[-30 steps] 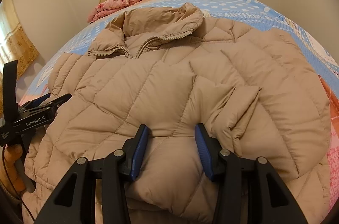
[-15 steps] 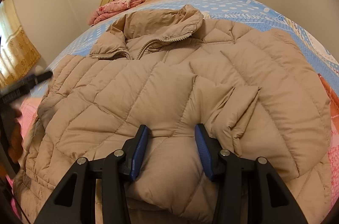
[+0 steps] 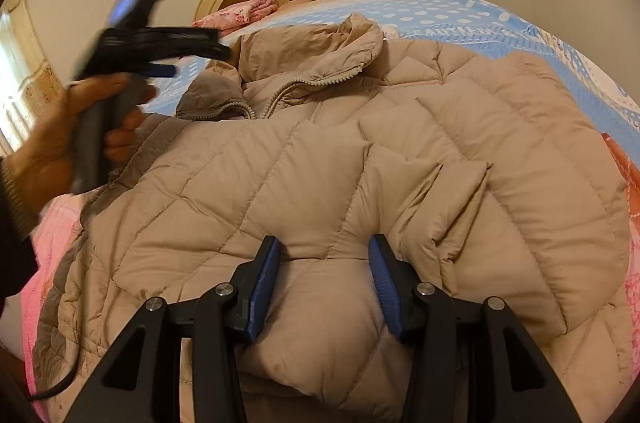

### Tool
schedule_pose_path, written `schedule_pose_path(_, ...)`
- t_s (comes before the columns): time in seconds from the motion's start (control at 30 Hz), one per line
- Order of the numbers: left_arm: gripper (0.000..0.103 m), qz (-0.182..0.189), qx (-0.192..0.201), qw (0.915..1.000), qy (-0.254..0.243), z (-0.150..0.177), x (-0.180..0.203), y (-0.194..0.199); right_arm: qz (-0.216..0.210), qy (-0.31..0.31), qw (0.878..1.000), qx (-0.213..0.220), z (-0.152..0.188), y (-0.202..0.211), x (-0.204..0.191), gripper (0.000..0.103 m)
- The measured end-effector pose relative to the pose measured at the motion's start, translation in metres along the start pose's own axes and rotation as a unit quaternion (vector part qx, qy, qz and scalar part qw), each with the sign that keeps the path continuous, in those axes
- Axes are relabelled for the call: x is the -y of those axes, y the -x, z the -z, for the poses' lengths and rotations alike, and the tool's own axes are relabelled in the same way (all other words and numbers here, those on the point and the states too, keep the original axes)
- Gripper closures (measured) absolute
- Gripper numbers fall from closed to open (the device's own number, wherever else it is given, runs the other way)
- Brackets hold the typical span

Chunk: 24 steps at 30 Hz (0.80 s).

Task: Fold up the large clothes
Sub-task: 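Grasp the jacket's side edge with the left gripper while the right gripper grasps it too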

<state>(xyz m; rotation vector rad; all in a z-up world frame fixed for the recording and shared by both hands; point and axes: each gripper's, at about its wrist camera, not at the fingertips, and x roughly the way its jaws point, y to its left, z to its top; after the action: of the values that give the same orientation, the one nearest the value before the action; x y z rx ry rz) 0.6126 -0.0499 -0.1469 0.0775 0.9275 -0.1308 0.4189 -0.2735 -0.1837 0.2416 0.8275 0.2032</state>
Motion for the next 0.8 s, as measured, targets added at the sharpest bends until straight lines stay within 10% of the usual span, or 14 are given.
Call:
schedule_pose_path(0.07,0.086,0.021,-0.014,0.9997,0.006,0.002,0.000,-0.004,-0.003,-0.002,1.000,0.001,0.000,0.000,0.001,0.055)
schedule_pose_path(0.17,0.094,0.016,0.030,0.9992,0.023,0.008,-0.006,0.017,-0.007,-0.005,1.000,0.002,-0.001,0.000,0.001,0.055)
schedule_pose_path(0.4,0.097,0.036,0.047,0.9970,0.050,0.028,-0.023,0.020,-0.019,-0.020,1.000,-0.007,-0.018,0.016,0.002,0.055)
schedule_pose_path(0.57,0.097,0.065,0.044,0.9948,0.065,0.030,-0.028,0.004,-0.022,0.016,0.999,0.029,-0.085,0.039,-0.008,0.023)
schedule_pose_path(0.8,0.097,0.095,0.046,0.9911,0.081,0.039,-0.035,-0.005,0.008,0.006,1.000,-0.020,-0.209,-0.064,0.023,0.022)
